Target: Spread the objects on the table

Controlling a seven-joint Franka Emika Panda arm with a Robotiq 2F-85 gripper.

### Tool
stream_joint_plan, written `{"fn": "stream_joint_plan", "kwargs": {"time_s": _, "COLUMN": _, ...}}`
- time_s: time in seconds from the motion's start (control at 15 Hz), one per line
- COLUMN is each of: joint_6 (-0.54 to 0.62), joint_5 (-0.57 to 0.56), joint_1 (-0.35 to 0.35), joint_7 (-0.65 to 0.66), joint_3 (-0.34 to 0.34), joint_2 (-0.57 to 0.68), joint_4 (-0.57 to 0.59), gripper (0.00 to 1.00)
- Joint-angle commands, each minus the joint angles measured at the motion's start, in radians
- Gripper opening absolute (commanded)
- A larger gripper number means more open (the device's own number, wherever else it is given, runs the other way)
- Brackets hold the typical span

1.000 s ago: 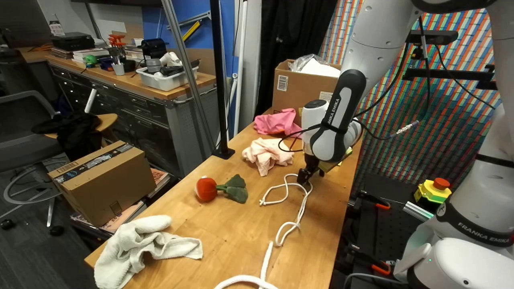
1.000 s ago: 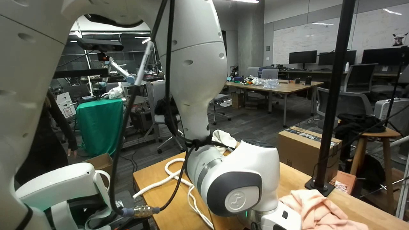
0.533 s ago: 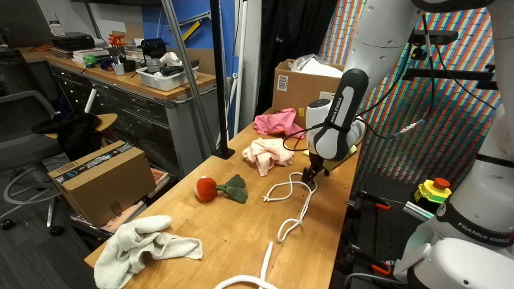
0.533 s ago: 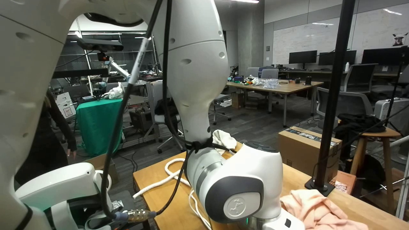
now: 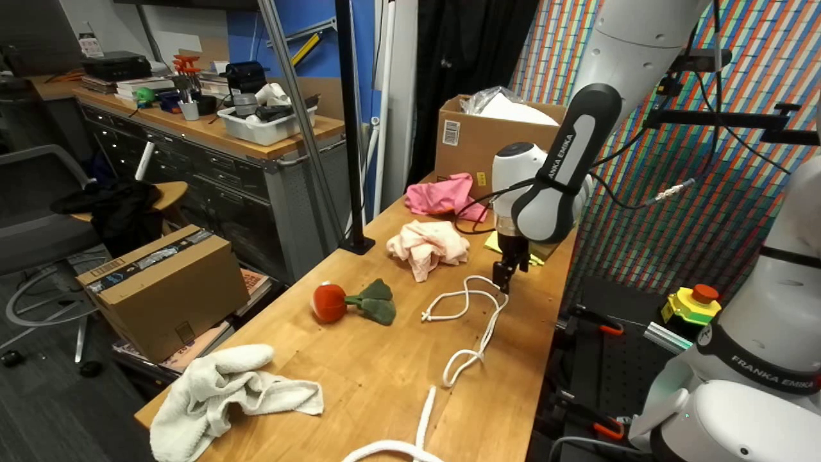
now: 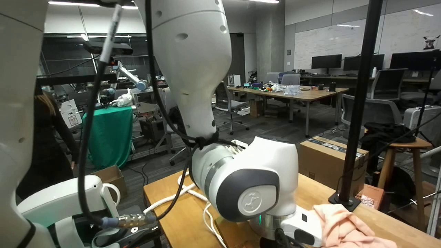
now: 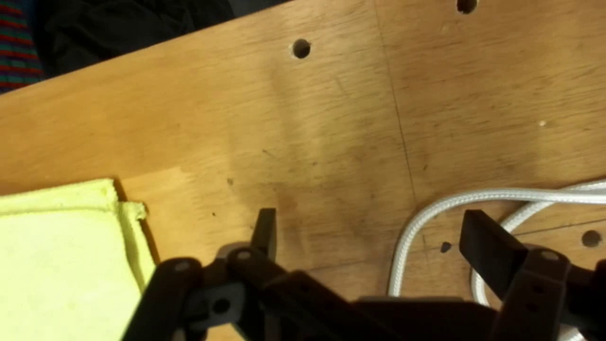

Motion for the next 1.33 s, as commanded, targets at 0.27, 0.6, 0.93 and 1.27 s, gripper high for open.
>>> {"fn": "stream_joint_plan", "kwargs": {"time_s": 0.27, "joint_6": -0.102, "joint_5": -0.283, "joint_1": 0.02, "joint_7": -0.071, "joint_3": 0.04, "joint_2": -0.348, "joint_4": -0.106, "gripper": 1.0}}
{"fn": "stream_joint_plan", "kwargs": {"time_s": 0.6, "joint_6": -0.061, "joint_5": -0.153, "joint_1": -0.017, "joint_7": -0.31, "joint_3": 0.151, "joint_2": -0.566, "joint_4": -0.171, "gripper": 1.0}}
{"fn": "stream_joint_plan", "kwargs": {"time_s": 0.93, "joint_6": -0.073, "joint_5": 0.155, "joint_1": 0.105, "joint_7": -0.632, "joint_3": 0.107, "joint_2": -0.724, "joint_4": -0.153, "gripper": 1.0}}
{"fn": "stream_joint_plan", "kwargs": {"time_s": 1.27, "joint_6": -0.099, "joint_5": 0.317, "joint_1": 0.218, "joint_7": -0.814, "joint_3": 0.004, "joint_2": -0.877, "joint_4": -0.147, "gripper": 1.0}}
